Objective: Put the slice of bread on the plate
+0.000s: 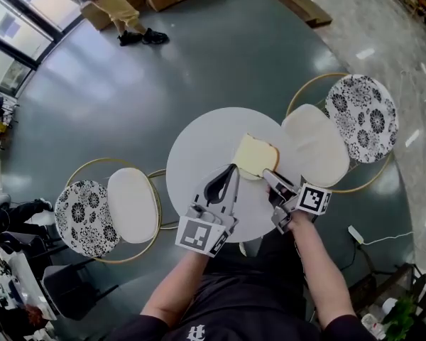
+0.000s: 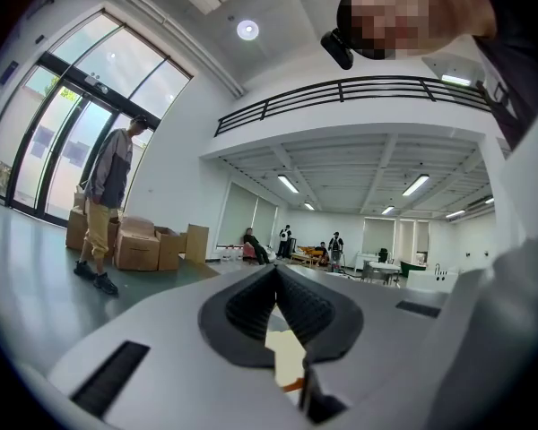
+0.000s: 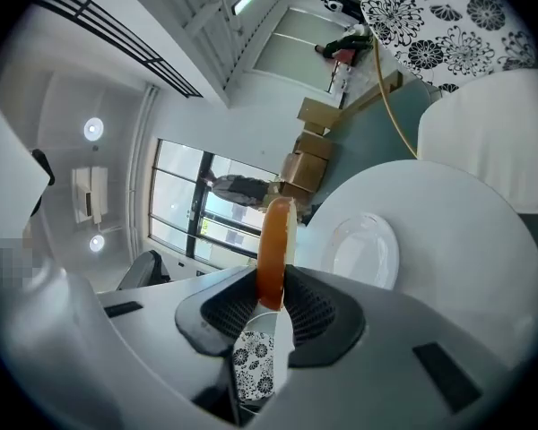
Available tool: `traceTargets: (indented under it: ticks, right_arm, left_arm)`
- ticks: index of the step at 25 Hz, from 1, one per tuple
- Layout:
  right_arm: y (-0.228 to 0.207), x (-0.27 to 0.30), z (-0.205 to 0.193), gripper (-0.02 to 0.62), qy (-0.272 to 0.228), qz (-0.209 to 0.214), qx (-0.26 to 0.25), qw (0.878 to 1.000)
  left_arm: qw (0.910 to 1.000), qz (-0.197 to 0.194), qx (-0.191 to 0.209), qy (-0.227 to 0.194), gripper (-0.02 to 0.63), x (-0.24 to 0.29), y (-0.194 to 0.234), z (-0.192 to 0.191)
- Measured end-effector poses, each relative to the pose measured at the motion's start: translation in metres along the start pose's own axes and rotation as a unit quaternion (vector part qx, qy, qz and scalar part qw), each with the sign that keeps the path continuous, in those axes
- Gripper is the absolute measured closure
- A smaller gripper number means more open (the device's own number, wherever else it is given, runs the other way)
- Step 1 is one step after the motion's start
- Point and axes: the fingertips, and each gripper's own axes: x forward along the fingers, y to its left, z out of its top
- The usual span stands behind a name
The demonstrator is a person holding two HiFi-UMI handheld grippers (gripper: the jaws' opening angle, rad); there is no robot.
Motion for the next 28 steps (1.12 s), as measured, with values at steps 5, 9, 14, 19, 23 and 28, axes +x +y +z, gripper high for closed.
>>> traceTargets:
  ticks: [5,9,14,19,23,28]
  right_arm:
    - [-0.027,0.008,-0.003,0.502,0.020,-0.018,0.018,0.999]
    - [-0.049,0.010,-0.006,0.502,0.033,-0.054,0.022,0.998]
    - [-0.063,0.013,-0.009,0.502,0.042,-0.056,0.038,0.997]
    - [-0.073,0.013,-0.008,0.502,0.057,-0.087,0.025,0.994]
    - [-0.076,0.013,-0.010,0.491,0.086,-0.151,-0.033,0.984]
    - [-0.087,0.011,-0.015,0.415,0.123,-0.223,-0.099,0.962]
  left_arm:
    - [1.0000,0.009,0.000,0.001,0.601,0.007,0.005,-0.007]
    - [0.9998,0.019,-0.002,0.003,0.601,0.007,0.012,-0.011]
    - [0.9996,0.026,-0.005,0.007,0.601,0.007,0.016,-0.016]
    - [0.9994,0.031,-0.008,0.012,0.601,0.010,0.018,-0.019]
    - [0.9993,0.032,-0.009,0.016,0.601,0.010,0.018,-0.014]
    - [0.9993,0.032,-0.007,0.018,0.601,0.012,0.017,-0.011]
